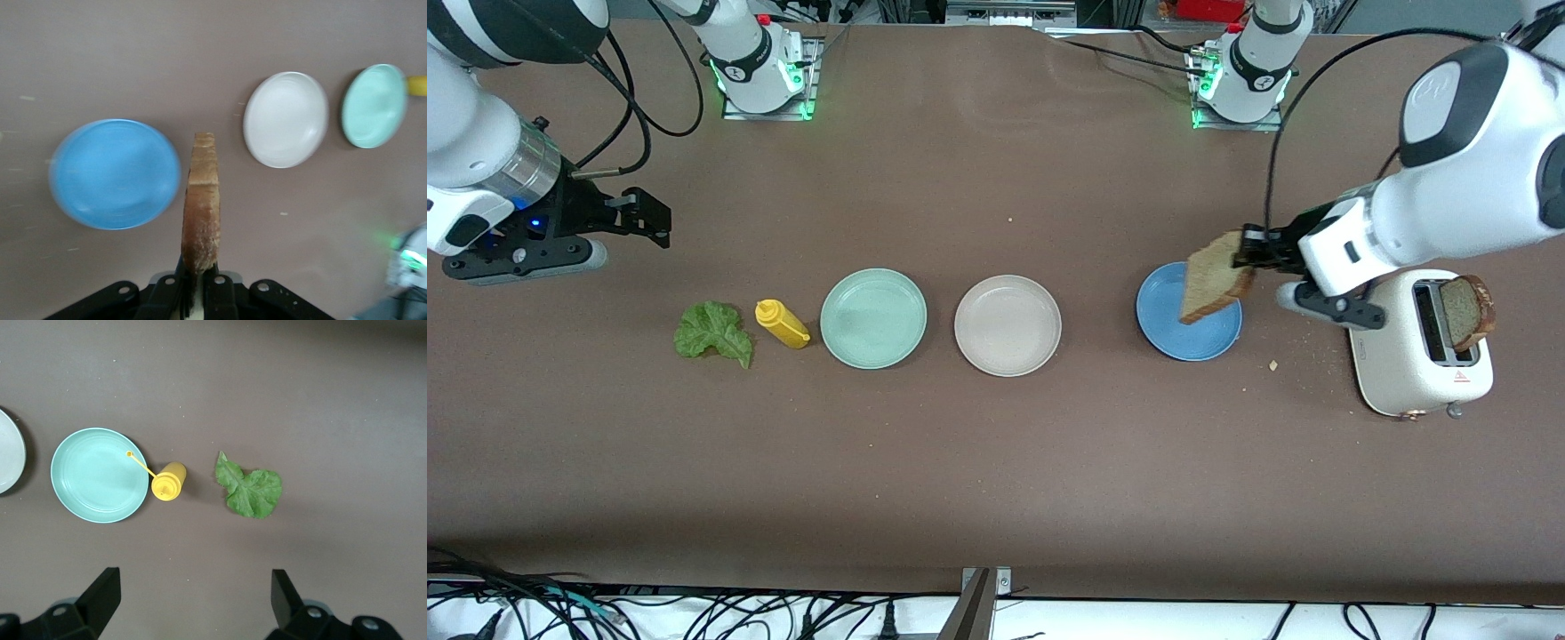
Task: Make sandwich in beige plate with both arms
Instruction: 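Lift the bread slice with the left gripper toward the beige plate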
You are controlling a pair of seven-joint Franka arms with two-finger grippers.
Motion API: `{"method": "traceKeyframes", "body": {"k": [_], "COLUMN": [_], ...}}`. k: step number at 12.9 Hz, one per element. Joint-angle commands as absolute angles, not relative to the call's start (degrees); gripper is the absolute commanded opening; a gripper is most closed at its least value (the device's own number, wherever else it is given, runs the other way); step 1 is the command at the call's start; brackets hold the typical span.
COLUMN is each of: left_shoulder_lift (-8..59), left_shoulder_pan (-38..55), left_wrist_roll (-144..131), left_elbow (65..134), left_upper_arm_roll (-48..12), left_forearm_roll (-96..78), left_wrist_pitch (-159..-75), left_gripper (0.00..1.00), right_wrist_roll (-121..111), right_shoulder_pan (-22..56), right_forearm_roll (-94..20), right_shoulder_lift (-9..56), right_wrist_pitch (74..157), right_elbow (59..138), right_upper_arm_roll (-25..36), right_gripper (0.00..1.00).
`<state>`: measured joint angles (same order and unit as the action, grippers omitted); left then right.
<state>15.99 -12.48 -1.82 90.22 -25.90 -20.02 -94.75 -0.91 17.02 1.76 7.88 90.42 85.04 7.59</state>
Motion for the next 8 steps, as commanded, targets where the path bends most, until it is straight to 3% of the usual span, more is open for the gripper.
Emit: {"method": "traceKeyframes", "body": {"k": [1,8], "left_shoulder_lift": [23.53,39.10], "left_shoulder_pan": [-12.22,-2.31], "left_wrist_roll": [-1.50,2.72], "left_elbow": [88.68,88.68], "left_upper_arm_roll": [-25.93,-25.84], "left_forearm_roll": [-33.17,-47.28], "left_wrist_pitch": [-100.79,-118.08], "left_gripper": [0.00,0.00], "right_wrist_roll": [-1.67,-1.58], "right_shoulder_pan": [16.96,16.96], "right_forearm_roll": [0.62,0.62], "right_shoulder_lift": [7.56,7.47], "right_wrist_pitch": [89.82,89.82], "right_elbow": [84.90,84.90], "right_upper_arm_roll": [7.82,7.82], "right_gripper": [1.00,1.00]}}
